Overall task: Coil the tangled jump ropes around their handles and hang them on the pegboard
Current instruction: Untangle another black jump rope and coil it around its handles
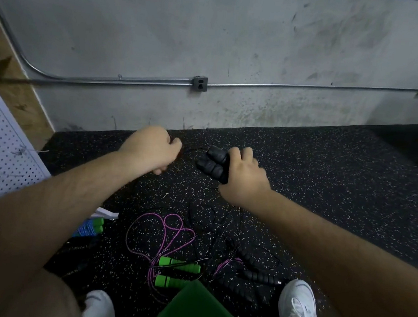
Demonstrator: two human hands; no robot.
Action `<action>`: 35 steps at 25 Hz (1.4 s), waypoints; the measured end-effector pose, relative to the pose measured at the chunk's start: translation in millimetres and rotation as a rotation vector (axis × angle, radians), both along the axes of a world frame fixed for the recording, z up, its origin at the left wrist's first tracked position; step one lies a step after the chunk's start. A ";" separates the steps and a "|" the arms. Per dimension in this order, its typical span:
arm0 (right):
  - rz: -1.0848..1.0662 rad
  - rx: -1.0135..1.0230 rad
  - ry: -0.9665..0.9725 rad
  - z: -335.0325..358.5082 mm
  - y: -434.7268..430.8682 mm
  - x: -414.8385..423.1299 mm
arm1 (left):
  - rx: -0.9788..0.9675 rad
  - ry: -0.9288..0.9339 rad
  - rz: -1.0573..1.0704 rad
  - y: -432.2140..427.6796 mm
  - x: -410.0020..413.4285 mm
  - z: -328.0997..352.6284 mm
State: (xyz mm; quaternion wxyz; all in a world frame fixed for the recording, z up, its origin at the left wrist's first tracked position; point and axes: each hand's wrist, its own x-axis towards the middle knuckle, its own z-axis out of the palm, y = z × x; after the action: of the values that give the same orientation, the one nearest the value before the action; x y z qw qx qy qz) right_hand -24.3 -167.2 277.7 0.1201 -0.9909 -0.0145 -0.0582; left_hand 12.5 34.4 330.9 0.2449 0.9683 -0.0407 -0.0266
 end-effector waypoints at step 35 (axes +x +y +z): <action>-0.022 0.787 -0.058 6.7 17.2 7.4 | 0.244 -0.454 -0.503 10.6 2.7 -10.4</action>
State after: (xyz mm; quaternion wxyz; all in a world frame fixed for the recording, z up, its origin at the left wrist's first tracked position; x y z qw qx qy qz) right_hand -16.9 -150.0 284.4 0.4897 -0.8672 0.0163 -0.0886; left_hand 15.2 45.0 320.5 0.0980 0.9314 -0.3277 0.1250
